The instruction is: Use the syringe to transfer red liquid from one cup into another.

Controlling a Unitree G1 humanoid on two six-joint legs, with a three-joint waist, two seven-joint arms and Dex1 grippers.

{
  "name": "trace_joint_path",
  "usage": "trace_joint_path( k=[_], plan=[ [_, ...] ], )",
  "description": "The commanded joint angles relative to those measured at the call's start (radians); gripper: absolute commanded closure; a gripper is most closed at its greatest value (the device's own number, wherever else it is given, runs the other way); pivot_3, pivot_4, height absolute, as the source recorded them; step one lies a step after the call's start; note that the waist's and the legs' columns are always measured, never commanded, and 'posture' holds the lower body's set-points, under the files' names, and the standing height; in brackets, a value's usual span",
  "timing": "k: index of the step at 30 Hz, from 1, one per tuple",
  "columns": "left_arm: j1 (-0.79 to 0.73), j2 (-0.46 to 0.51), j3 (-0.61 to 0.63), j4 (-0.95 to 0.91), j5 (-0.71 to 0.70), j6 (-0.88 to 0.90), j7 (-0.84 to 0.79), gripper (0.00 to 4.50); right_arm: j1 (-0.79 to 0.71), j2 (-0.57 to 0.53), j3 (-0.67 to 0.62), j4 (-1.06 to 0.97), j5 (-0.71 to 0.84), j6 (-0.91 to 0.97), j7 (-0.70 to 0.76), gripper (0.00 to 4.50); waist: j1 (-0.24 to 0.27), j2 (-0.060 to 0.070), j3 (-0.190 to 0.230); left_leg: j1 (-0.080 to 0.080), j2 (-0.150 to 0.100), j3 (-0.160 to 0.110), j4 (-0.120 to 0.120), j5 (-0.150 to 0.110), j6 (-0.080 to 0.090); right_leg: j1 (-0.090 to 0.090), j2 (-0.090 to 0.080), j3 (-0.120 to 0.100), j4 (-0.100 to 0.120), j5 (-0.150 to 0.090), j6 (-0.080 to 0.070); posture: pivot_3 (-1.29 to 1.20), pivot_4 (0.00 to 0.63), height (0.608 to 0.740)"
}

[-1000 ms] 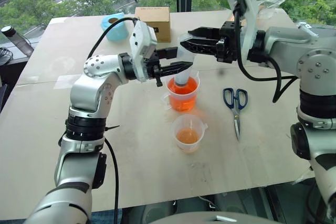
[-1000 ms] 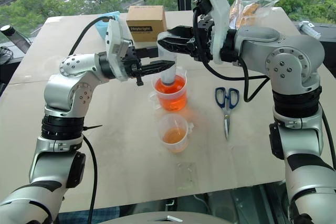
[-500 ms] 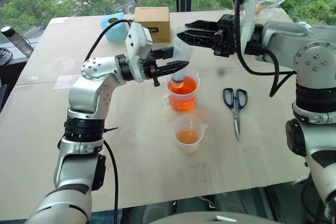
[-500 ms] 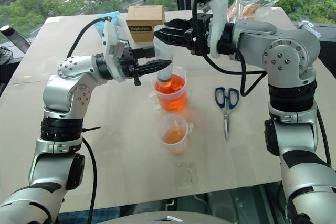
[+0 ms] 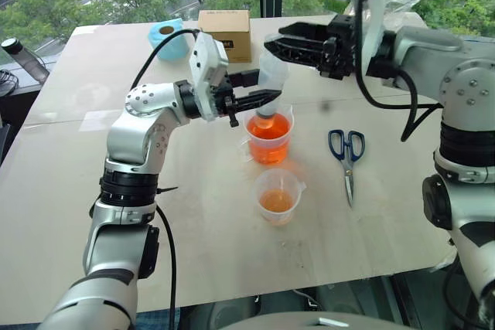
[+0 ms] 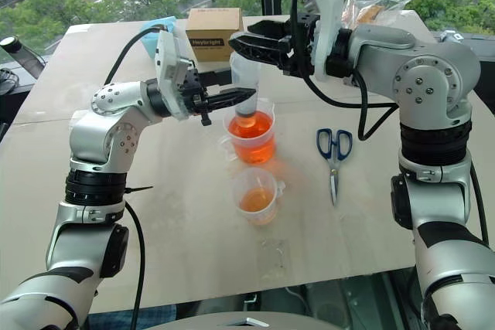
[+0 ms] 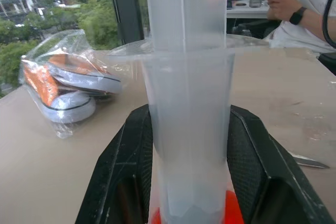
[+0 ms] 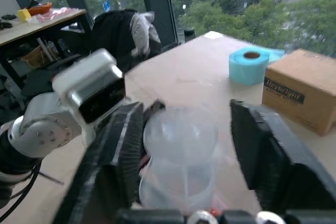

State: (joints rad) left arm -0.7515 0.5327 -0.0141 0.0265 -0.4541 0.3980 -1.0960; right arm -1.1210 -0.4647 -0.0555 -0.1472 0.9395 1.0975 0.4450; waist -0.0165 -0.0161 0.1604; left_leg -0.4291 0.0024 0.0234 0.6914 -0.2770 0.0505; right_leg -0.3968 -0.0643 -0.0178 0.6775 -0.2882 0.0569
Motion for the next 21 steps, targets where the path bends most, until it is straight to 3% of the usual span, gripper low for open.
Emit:
trace_joint_path(
  k=[1,12,21],
  plan=[
    [-0.030,0.004,0.018,-0.013,-0.009,-0.016,0.003,2.97,-0.017,-0.008,-0.055,-0.031,0.009,-0.019,0.003,0.42,-0.001,0.000,0.000,0.000,0.000,0.000,0.000,0.000,0.000,0.000,0.000,0.000,0.000,0.000,0.000,0.00,0.150,0.740],
    [-0.105,0.012,0.077,-0.030,-0.099,0.062,0.018,2.97,0.018,-0.032,-0.214,0.014,0.088,-0.016,0.009,0.42,-0.001,0.000,0.000,0.000,0.000,0.000,0.000,0.000,0.000,0.000,0.000,0.000,0.000,0.000,0.000,0.00,0.150,0.740],
    [-0.140,0.041,0.120,-0.077,-0.189,0.135,0.014,2.97,0.098,-0.078,-0.207,0.016,0.030,-0.108,0.095,0.42,-0.002,0.000,0.000,0.000,0.000,0.001,-0.001,0.000,0.000,0.000,0.000,0.001,0.000,0.000,0.000,0.00,0.150,0.740]
  ],
)
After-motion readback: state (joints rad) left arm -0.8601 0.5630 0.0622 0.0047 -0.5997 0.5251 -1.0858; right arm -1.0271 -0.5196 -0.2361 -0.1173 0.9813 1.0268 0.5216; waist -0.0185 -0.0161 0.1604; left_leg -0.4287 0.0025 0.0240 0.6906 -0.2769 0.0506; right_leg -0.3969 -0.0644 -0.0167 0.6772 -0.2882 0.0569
